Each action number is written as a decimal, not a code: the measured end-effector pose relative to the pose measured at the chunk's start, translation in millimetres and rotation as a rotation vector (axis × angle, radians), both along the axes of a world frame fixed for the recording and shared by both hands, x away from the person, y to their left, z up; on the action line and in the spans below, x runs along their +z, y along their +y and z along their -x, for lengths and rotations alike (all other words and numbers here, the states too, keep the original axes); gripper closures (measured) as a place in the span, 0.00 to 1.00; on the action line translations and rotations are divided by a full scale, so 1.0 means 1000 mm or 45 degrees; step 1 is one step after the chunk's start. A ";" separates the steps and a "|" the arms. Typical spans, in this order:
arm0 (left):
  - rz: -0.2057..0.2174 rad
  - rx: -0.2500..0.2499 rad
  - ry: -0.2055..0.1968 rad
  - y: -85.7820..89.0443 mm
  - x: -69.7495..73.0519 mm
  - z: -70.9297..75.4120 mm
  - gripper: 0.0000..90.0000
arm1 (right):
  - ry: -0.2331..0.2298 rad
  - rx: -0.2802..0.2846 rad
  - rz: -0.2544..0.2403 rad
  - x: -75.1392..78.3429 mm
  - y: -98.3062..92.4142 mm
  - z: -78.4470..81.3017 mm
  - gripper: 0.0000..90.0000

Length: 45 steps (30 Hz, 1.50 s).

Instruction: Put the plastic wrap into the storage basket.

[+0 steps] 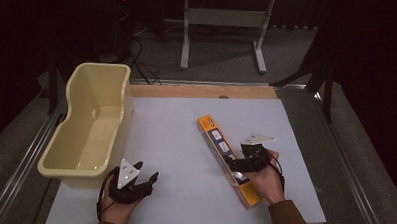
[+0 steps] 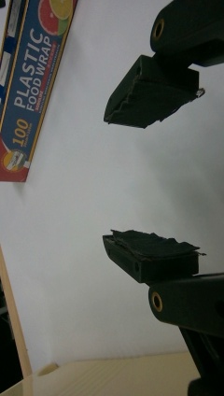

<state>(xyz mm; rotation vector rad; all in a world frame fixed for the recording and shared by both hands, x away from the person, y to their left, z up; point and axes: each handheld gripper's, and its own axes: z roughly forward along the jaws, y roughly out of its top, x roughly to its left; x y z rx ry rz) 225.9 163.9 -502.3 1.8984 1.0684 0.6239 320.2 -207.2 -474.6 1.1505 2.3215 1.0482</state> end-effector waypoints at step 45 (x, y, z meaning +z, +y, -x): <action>0.002 -0.007 0.005 0.000 0.000 0.001 0.40 | 0.504 0.121 0.491 -0.016 0.003 -0.010 0.40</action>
